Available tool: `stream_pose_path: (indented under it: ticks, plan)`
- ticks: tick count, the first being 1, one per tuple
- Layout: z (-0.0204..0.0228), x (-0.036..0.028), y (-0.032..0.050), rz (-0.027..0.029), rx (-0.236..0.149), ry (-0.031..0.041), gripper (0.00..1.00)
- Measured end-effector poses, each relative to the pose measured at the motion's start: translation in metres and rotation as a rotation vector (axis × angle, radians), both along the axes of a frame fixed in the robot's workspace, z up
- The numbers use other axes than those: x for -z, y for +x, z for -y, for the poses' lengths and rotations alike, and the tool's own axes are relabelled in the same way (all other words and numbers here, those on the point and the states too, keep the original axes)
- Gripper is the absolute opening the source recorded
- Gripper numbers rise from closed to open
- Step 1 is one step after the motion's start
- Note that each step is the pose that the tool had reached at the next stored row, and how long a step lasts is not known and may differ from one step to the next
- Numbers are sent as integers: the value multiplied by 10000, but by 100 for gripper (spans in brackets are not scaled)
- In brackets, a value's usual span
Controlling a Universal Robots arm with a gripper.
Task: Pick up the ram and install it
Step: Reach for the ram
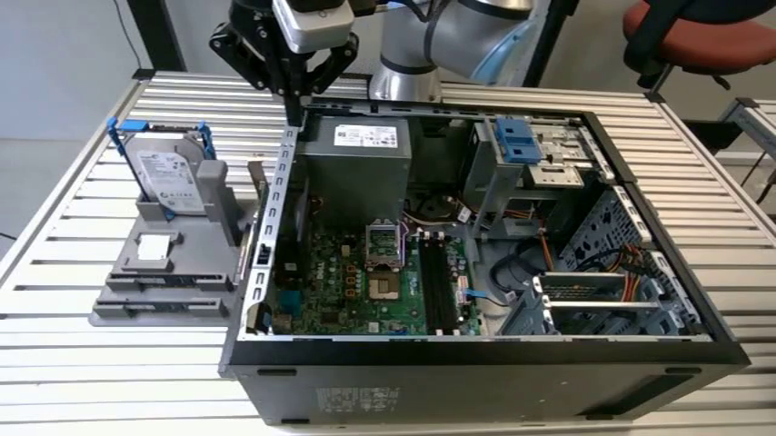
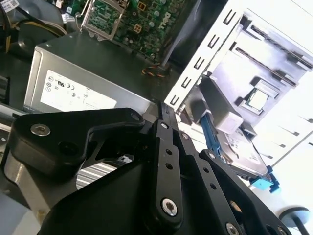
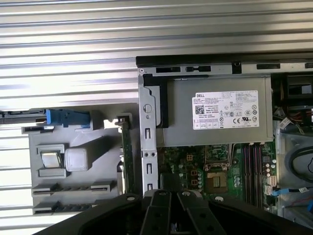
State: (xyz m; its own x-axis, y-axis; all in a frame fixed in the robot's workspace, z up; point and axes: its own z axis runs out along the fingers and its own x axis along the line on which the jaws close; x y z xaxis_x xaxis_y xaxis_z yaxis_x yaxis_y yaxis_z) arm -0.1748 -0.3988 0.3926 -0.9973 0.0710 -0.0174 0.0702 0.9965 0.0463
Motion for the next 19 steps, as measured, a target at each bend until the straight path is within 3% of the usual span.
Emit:
stream_pose_path:
  ticks: [9, 19]
  plan:
    - [0, 0, -198, -1, 1, -1, 0]
    - [0, 0, -471, 0, -15, 0, 0]
